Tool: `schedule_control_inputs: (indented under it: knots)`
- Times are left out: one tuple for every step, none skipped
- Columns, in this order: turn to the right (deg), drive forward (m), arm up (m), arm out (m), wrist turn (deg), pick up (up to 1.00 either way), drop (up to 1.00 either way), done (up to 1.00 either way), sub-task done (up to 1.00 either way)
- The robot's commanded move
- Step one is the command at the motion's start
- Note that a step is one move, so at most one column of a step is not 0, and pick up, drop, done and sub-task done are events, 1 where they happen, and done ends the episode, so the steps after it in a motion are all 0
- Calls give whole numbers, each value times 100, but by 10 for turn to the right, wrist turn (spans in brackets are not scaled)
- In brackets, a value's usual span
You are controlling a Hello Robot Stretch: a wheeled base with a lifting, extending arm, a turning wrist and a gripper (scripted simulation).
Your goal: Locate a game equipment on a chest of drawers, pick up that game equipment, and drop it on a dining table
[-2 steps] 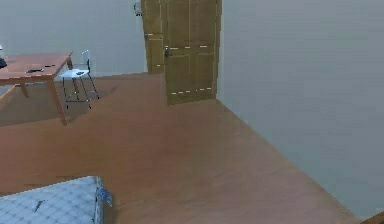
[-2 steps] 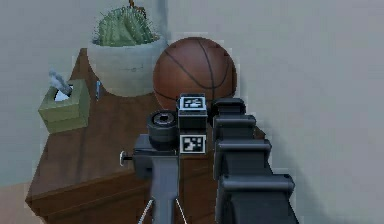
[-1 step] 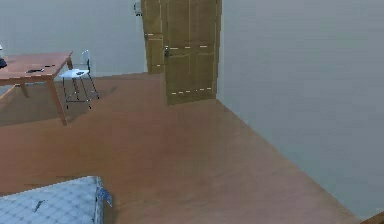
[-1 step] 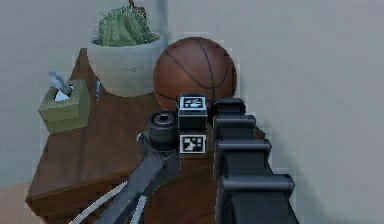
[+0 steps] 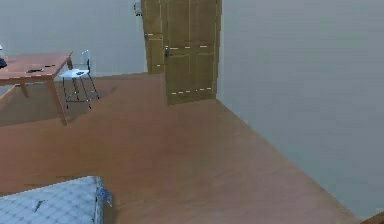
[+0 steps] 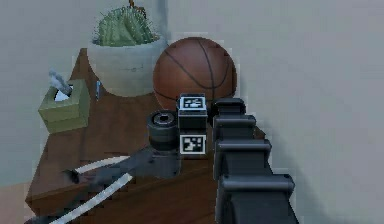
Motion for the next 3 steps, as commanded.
schedule_control_inputs:
  knots:
    - [0,0,0,0,450,0,0,0,0]
    - [0,0,0,0,450,0,0,0,0]
    - [0,0,0,0,60,0,0,0,0]
